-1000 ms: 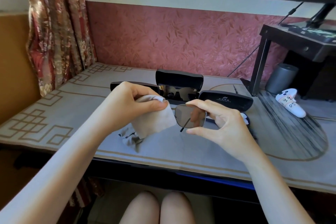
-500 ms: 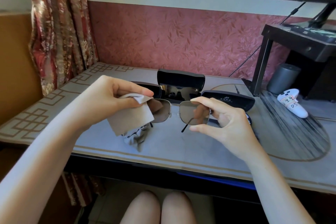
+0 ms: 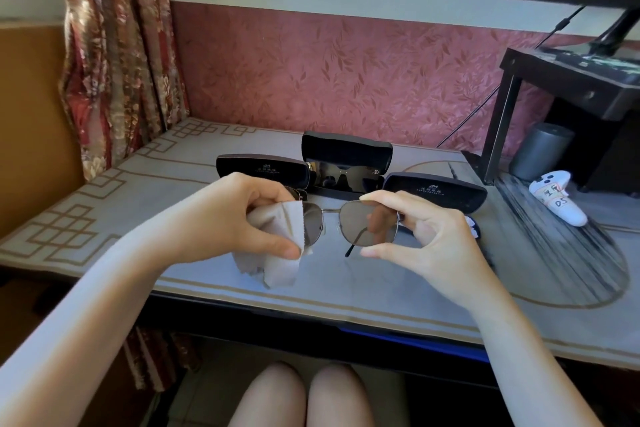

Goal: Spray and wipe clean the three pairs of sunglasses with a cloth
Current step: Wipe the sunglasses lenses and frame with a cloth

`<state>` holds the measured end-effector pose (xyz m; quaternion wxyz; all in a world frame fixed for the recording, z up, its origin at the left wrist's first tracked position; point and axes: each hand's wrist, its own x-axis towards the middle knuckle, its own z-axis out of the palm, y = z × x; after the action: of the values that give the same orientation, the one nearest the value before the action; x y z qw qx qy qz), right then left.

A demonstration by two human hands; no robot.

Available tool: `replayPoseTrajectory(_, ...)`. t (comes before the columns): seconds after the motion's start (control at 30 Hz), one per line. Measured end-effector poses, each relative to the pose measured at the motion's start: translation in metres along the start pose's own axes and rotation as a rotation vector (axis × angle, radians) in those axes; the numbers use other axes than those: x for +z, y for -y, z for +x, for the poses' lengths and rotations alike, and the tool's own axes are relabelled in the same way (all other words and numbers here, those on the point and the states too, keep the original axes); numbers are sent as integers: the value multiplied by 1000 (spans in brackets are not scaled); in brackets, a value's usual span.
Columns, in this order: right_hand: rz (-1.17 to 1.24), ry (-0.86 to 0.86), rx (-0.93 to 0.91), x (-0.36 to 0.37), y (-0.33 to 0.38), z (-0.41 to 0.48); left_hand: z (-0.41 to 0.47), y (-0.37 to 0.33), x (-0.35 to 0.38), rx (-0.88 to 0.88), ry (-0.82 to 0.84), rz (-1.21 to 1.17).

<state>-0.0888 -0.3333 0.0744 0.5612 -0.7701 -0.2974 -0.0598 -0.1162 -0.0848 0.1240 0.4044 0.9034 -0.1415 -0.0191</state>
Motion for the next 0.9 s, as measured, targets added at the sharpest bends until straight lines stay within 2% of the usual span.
replayPoseTrajectory(0.1,-34,15,-4,0,0,1,2,-1,-2,-11,49,20)
replayPoseTrajectory(0.23,-54,11,27,0,-2,1,7,-3,3,-33,-20,-28)
replayPoseTrajectory(0.4,-217,39,87,3,-3,1,14,-7,15,-48,-71,-36)
replayPoseTrajectory(0.57,-124,30,49,0,-1,1,14,-9,12,-39,-62,-38)
replayPoseTrajectory(0.9,-29,46,17,-5,0,-2,5,4,-11,32,89,-44)
